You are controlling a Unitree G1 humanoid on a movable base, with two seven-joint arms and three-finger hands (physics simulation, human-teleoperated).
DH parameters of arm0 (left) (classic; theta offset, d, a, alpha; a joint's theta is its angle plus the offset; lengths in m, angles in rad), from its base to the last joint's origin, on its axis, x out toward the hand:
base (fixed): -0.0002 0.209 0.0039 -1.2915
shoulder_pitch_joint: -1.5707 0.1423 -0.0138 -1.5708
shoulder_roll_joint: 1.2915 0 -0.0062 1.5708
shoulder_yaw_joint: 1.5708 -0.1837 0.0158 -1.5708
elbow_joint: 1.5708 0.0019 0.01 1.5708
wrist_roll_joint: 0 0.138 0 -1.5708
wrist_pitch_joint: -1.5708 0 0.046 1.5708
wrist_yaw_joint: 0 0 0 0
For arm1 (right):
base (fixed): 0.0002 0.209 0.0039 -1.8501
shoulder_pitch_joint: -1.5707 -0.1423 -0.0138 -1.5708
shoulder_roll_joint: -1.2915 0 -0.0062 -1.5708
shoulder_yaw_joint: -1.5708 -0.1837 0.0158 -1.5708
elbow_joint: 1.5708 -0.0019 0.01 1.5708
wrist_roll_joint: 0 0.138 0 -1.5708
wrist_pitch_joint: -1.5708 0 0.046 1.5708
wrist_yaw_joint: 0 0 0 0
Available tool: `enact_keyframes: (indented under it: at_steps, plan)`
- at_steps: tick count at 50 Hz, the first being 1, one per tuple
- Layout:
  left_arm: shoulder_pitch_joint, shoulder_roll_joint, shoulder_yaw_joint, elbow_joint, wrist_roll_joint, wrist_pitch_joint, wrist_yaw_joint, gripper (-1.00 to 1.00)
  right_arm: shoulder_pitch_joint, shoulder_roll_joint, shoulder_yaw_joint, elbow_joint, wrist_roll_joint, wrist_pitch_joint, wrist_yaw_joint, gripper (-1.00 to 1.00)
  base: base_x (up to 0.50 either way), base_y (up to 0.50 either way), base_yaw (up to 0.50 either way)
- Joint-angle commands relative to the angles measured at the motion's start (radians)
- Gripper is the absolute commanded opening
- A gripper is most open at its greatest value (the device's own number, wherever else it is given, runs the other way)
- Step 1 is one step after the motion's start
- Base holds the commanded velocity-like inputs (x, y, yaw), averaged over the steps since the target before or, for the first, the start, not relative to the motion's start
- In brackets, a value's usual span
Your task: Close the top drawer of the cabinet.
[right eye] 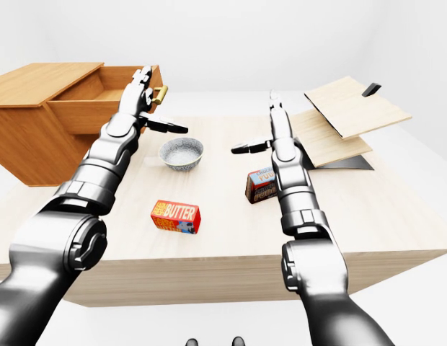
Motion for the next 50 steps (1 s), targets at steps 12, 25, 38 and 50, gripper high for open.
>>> enact_keyframes:
  at_steps: [12,25,38,50]
  plan:
    - [-0.030,-0.006,0.008,0.060,0.002,0.012,0.021,1.00,0.020,0.005,-0.001,0.041,0.001,0.000,0.021,1.00,0.00,0.00,0.00]
    - [-0.024,-0.002,0.010,0.050,-0.007,0.039,0.017,1.00,0.060,0.006,0.003,-0.027,-0.010,0.000,0.030,1.00,0.16,0.00,0.00]
    - [-0.004,0.003,0.006,0.027,-0.009,0.041,0.017,1.00,0.083,0.008,0.001,-0.075,-0.019,0.000,0.035,1.00,0.16,0.00,0.00]
    - [0.005,0.005,0.006,0.018,-0.014,0.050,0.019,1.00,0.089,0.015,0.003,-0.066,-0.026,0.000,0.032,1.00,0.16,0.00,0.00]
